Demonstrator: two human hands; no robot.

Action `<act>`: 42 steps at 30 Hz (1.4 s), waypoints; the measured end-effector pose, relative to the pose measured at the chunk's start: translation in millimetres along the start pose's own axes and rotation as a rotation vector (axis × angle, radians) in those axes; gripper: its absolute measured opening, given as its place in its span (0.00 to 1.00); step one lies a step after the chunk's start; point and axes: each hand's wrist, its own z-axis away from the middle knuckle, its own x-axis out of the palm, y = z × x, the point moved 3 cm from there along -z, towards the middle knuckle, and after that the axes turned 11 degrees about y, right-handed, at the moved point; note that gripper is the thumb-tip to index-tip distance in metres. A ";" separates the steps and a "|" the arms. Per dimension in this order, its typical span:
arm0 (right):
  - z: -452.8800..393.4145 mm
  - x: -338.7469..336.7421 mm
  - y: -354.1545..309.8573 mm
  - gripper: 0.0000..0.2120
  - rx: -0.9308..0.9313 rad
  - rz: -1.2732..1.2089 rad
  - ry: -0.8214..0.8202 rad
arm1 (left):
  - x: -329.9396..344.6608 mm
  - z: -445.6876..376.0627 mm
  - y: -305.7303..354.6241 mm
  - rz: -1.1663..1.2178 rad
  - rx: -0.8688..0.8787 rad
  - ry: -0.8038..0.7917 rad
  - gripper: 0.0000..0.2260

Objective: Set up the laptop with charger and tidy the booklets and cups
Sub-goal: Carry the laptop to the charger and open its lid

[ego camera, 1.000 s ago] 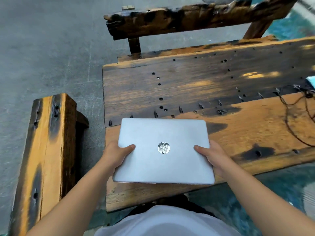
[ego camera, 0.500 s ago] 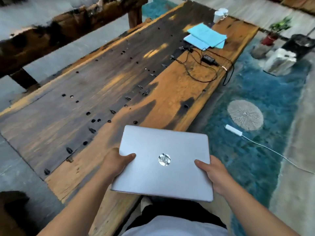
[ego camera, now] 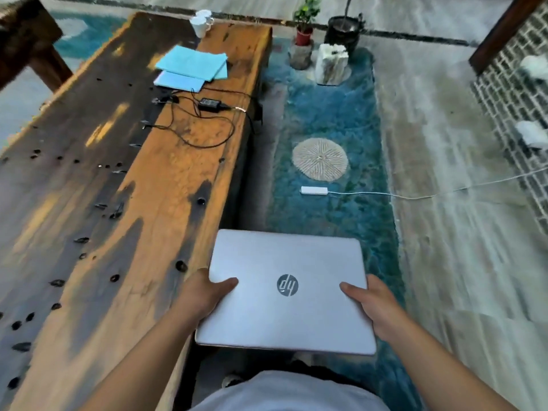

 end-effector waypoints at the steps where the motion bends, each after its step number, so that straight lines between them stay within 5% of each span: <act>1: -6.0 -9.7 -1.4 0.08 0.003 -0.010 0.017 | 8.8 -2.6 10.1 -0.018 0.012 -0.003 0.14; 17: -90.7 -79.4 -44.9 0.17 0.033 0.023 0.036 | 87.4 -37.3 96.7 -0.050 0.006 -0.034 0.16; 42: -321.0 23.6 -221.7 0.14 0.048 -0.046 0.239 | 90.3 -329.3 313.7 -0.153 0.162 -0.096 0.11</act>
